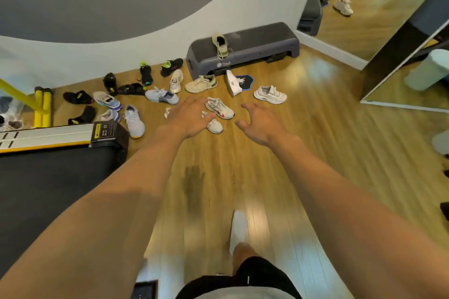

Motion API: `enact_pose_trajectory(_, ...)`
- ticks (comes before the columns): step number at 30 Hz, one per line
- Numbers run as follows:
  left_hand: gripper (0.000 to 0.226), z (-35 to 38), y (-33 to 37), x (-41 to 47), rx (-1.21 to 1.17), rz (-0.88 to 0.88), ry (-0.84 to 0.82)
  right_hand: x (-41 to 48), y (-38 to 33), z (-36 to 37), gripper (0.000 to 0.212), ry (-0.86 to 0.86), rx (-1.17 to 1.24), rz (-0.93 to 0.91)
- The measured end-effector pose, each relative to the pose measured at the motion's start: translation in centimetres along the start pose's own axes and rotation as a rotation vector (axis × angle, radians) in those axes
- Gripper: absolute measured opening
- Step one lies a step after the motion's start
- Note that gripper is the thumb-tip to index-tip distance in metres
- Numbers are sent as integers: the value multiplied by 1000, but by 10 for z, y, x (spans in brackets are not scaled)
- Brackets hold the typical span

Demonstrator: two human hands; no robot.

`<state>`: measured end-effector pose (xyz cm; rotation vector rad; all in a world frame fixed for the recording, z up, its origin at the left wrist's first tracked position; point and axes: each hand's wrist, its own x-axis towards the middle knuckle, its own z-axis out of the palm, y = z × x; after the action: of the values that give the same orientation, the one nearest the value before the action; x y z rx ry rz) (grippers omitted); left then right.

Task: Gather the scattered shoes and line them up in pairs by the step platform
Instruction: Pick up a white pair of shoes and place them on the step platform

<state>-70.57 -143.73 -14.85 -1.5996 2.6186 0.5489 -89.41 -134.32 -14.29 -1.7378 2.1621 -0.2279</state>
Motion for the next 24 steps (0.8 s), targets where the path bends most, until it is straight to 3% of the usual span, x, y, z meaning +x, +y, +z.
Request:
enact_pose_trajectory(7,58,-2,-17,125,-38,-70,-41,143,20,-15,54,-65,-8,-35)
enact_pose_trajectory(15,57,10,-65,265,-66,-111,-60,299,23,20,57,-213,23,-26)
enact_pose_trajectory(18,60,20,-87,319,-168,-206,-130,353,25,33,54,-230,22,-9)
enact_pose_trajectory(24,55,43,-106,415,-36,-184,-184,453,46,65,48,-267,110,33)
